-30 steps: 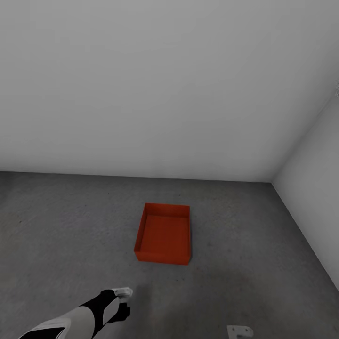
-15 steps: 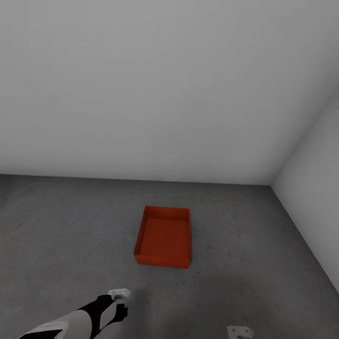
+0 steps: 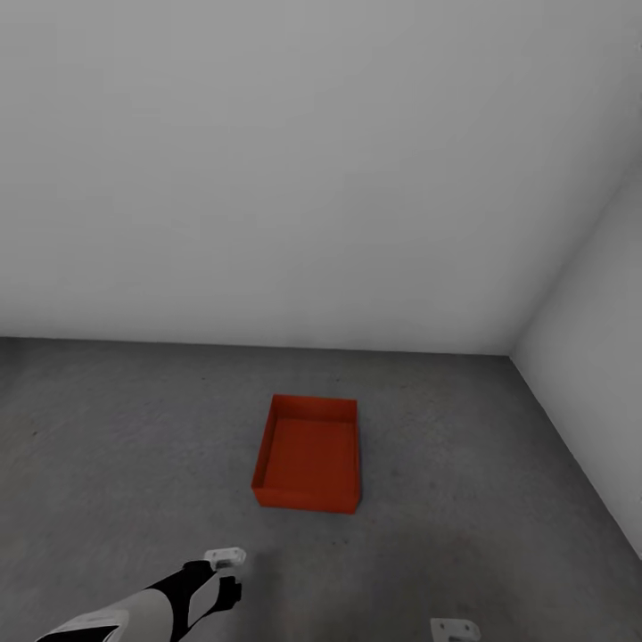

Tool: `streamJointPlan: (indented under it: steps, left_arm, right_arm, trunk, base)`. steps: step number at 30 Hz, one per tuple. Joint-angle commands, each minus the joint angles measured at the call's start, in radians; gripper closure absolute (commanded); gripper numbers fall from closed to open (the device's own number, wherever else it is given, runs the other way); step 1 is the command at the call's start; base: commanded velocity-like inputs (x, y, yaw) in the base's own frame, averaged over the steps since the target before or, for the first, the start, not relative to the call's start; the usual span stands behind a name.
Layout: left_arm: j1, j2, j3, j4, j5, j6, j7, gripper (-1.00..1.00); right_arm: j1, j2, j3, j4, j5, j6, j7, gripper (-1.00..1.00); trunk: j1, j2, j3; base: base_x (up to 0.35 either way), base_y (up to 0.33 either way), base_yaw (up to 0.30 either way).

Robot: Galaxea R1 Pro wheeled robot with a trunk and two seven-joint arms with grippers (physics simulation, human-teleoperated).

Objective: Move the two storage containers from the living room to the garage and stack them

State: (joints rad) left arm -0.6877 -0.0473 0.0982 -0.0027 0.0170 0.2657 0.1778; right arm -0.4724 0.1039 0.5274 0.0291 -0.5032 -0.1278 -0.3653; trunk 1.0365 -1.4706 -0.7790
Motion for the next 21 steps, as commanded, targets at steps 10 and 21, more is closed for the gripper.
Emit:
streamJointPlan:
  steps: [10, 21]
  left_arm:
    - [0.043, 0.012, 0.008, 0.0, 0.0, -0.02, 0.0, -1.0]
    - [0.098, 0.012, 0.006, 0.001, 0.001, -0.109, 0.0, -1.0]
  right_arm:
    - [0.015, -0.001, 0.008, 0.003, -0.011, -0.012, 0.0, -1.0]
    - [0.042, 0.0, 0.008, 0.003, -0.011, -0.04, 0.0, -1.0]
  trunk:
    - [0.0, 0.0, 0.001]
    - [0.0, 0.0, 0.016]
  base:
    - [0.0, 0.0, -0.002]
    - [0.0, 0.0, -0.059]
